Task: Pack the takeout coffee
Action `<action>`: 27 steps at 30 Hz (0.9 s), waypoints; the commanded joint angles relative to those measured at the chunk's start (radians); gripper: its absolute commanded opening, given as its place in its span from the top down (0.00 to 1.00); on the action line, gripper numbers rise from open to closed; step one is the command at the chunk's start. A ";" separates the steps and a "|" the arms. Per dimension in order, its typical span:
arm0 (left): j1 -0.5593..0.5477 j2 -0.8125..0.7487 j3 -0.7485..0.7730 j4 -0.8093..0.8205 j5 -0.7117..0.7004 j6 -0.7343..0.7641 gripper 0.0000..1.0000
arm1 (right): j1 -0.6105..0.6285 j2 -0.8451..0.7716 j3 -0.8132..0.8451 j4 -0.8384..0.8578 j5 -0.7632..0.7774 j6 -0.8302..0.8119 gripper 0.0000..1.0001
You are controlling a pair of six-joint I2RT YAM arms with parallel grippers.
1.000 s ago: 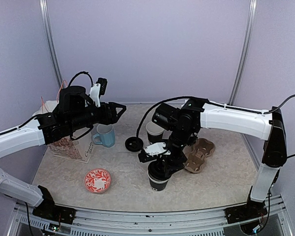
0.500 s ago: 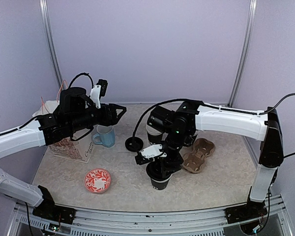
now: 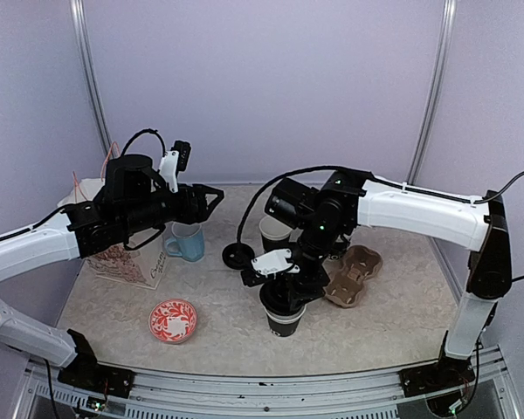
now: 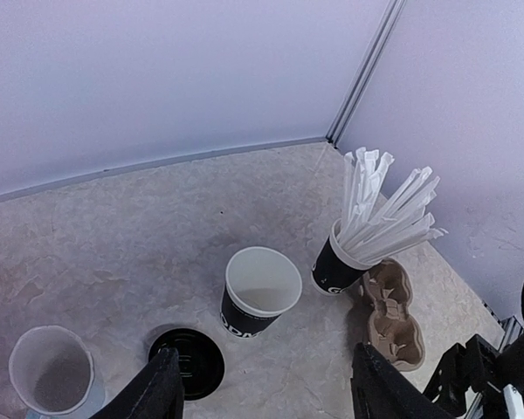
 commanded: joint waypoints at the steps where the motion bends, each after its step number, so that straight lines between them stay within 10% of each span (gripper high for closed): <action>1: 0.005 -0.012 0.042 -0.011 0.003 0.011 0.36 | 0.013 -0.052 -0.038 -0.020 0.023 -0.009 0.37; 27: 0.002 -0.005 0.016 -0.001 0.004 0.008 0.36 | 0.014 0.035 -0.012 -0.002 0.056 -0.010 0.35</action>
